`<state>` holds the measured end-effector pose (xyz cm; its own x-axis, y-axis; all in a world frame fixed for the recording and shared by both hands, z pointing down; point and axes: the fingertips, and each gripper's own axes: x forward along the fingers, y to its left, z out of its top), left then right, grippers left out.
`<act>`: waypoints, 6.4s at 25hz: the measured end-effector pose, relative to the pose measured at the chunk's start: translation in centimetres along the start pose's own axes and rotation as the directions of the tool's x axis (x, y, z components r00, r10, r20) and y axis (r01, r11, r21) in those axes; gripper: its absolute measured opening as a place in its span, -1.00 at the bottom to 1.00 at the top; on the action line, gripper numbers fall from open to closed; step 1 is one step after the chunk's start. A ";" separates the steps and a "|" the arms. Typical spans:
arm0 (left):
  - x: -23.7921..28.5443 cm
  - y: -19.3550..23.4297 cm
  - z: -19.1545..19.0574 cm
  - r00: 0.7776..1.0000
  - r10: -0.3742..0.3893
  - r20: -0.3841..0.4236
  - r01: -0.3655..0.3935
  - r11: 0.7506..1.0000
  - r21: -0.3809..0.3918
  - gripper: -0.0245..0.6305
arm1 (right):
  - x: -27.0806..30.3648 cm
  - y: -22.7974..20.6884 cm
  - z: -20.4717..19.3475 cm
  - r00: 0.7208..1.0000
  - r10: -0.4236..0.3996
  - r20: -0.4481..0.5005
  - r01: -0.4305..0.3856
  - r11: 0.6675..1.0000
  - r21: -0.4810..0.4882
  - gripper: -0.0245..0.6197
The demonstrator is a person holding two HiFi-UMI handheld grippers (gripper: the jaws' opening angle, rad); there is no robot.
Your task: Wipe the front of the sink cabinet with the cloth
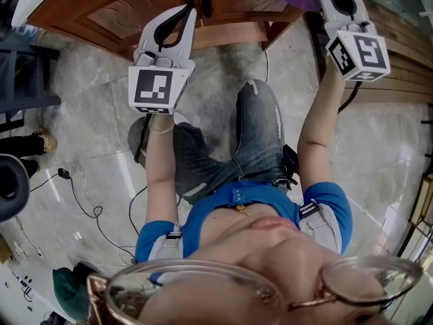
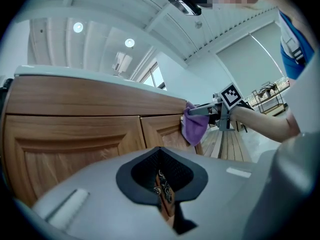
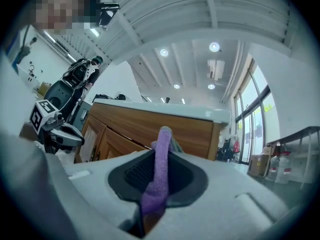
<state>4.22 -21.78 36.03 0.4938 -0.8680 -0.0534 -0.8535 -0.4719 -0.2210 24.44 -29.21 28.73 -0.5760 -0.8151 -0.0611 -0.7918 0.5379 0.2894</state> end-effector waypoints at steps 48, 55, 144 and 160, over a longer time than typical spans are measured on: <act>-0.3 1.0 -1.2 0.998 0.036 -0.046 -0.036 0.999 -0.005 -0.93 | 2.8 7.3 -5.4 0.997 0.067 -0.034 -0.065 0.996 0.068 -0.76; -0.3 1.1 -1.4 0.998 0.034 -0.052 -0.034 0.999 -0.007 -0.93 | 4.4 11.3 -4.5 0.989 0.146 -0.009 -0.145 0.987 0.076 -0.76; 0.8 -1.4 -2.4 0.996 -0.046 -0.080 0.045 0.999 -0.020 -0.93 | -0.8 3.3 -17.6 0.987 -0.030 -0.157 0.039 0.998 0.054 -0.75; 0.9 -1.0 -3.0 0.995 -0.039 -0.094 0.036 0.999 -0.026 -0.93 | -0.7 4.5 -21.2 0.976 -0.069 -0.205 0.083 0.995 0.058 -0.75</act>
<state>5.02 -22.51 39.18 0.5084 -0.8598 0.0472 -0.8392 -0.5070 -0.1969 25.58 -30.73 50.29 -0.4658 -0.8773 0.1158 -0.8473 0.4800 0.2275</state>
